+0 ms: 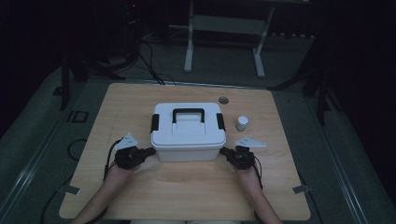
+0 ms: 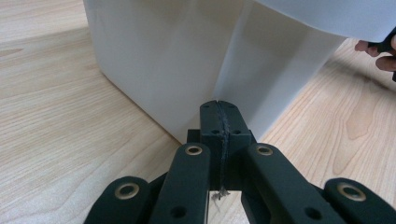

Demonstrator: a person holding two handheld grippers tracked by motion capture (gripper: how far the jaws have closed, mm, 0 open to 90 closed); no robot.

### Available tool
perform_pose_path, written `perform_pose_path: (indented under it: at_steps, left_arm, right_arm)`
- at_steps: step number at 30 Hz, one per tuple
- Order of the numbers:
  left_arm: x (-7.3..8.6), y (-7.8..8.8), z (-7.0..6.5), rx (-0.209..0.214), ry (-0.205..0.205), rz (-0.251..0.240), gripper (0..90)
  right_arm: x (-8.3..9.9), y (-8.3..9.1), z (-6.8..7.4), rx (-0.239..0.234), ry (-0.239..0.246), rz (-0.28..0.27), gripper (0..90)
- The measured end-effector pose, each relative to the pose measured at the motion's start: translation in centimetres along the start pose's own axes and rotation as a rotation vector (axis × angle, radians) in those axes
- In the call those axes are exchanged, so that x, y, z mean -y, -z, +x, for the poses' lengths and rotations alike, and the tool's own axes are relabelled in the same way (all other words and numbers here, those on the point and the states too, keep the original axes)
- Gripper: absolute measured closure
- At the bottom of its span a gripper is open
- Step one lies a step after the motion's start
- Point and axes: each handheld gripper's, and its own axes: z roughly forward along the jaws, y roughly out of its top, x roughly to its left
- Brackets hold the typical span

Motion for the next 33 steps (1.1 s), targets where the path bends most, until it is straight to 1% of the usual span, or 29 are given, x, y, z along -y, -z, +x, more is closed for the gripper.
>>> perform_pose_path:
  at_steps: [1, 3, 7, 11, 14, 15, 16, 17, 18, 19, 20, 21, 22, 23, 24, 25, 26, 27, 28, 29, 30, 31, 32, 33]
  left_arm:
    - [0.0, 0.0, 0.1, 0.005, 0.01, -0.002, 89.5]
    - [0.1, 0.0, 0.3, 0.006, 0.011, -0.007, 89.4]
    - [0.1, 0.0, 0.4, 0.001, 0.003, -0.003, 89.5]
    - [0.0, 0.0, 0.4, 0.0, 0.008, -0.001, 89.4]
    - [0.0, 0.1, 0.6, 0.006, 0.016, -0.001, 89.1]
    - [0.0, 0.1, 0.7, 0.0, 0.021, 0.001, 86.1]
    - [0.1, 0.2, 0.9, 0.011, 0.033, 0.003, 81.5]
    - [0.2, 0.2, 1.1, 0.021, 0.04, 0.012, 78.2]
    - [0.3, 0.4, 1.2, 0.021, 0.039, 0.021, 75.9]
    - [0.4, 0.5, 1.3, 0.017, 0.038, 0.031, 72.1]
    - [0.5, 0.7, 1.4, 0.012, 0.047, 0.048, 65.9]
    - [0.6, 0.9, 1.6, 0.009, 0.056, 0.06, 57.7]
    - [0.8, 1.3, 1.8, -0.001, 0.058, 0.058, 53.1]
    - [0.9, 1.6, 2.0, -0.007, 0.065, 0.058, 48.1]
    - [0.9, 1.9, 2.3, -0.014, 0.075, 0.068, 43.9]
    - [0.9, 2.3, 2.5, -0.021, 0.075, 0.073, 37.3]
    - [1.0, 2.7, 2.7, -0.031, 0.073, 0.073, 37.3]
    - [0.9, 3.0, 2.9, -0.034, 0.078, 0.07, 36.6]
    - [0.8, 3.4, 3.1, -0.029, 0.077, 0.069, 34.0]
    - [0.7, 3.8, 3.3, -0.036, 0.074, 0.068, 32.0]
    - [0.6, 4.1, 3.5, -0.035, 0.068, 0.065, 31.9]
    - [0.4, 4.4, 3.7, -0.025, 0.068, 0.063, 31.5]
    - [0.4, 4.4, 3.7, -0.025, 0.068, 0.063, 29.9]
    - [0.0, 5.0, 4.1, -0.021, 0.07, 0.065, 29.9]
  right_arm:
    - [0.0, 0.0, 0.0, 0.0, 0.001, -0.001, 90.0]
    - [0.1, 0.0, 0.0, -0.017, -0.004, 0.0, 90.0]
    - [0.1, 0.0, 0.1, -0.016, 0.002, 0.001, 90.0]
    - [0.0, 0.0, 0.2, -0.01, 0.008, 0.005, 90.0]
    - [0.1, 0.0, 0.1, -0.02, 0.004, -0.001, 90.0]
    - [0.1, 0.0, 0.0, -0.022, 0.006, 0.0, 90.0]
    - [0.1, 0.0, 0.0, -0.023, 0.014, 0.001, 90.0]
    - [0.0, 0.1, 0.0, -0.013, 0.023, -0.001, 89.8]
    - [0.1, 0.2, 0.0, 0.0, 0.031, -0.006, 88.6]
    - [0.1, 0.3, -0.1, -0.003, 0.029, -0.006, 85.1]
    - [0.1, 0.5, -0.3, -0.006, 0.026, -0.008, 80.4]
    - [0.2, 0.7, -0.6, -0.001, 0.018, -0.017, 70.5]
    - [0.4, 1.0, -0.8, -0.003, 0.012, -0.024, 61.0]
    - [0.5, 1.2, -1.0, -0.013, 0.013, -0.031, 50.3]
    - [0.6, 1.5, -1.3, -0.028, 0.017, -0.044, 39.0]
    - [0.9, 2.1, -1.5, -0.036, 0.022, -0.049, 26.9]
    - [0.9, 2.1, -1.5, -0.036, 0.022, -0.049, 26.9]
    - [1.1, 2.4, -1.6, -0.043, 0.033, -0.05, 20.9]
    - [1.2, 2.7, -1.7, -0.036, 0.04, -0.052, 17.0]
    - [1.4, 3.0, -1.7, -0.032, 0.04, -0.05, 16.9]
    - [1.7, 3.5, -1.7, -0.042, 0.046, -0.042, 15.8]
    - [1.8, 3.7, -1.8, -0.044, 0.049, -0.046, 14.1]
    - [1.8, 3.7, -1.8, -0.044, 0.049, -0.046, 14.1]
    - [2.1, 4.1, -1.9, -0.039, 0.043, -0.05, 14.2]
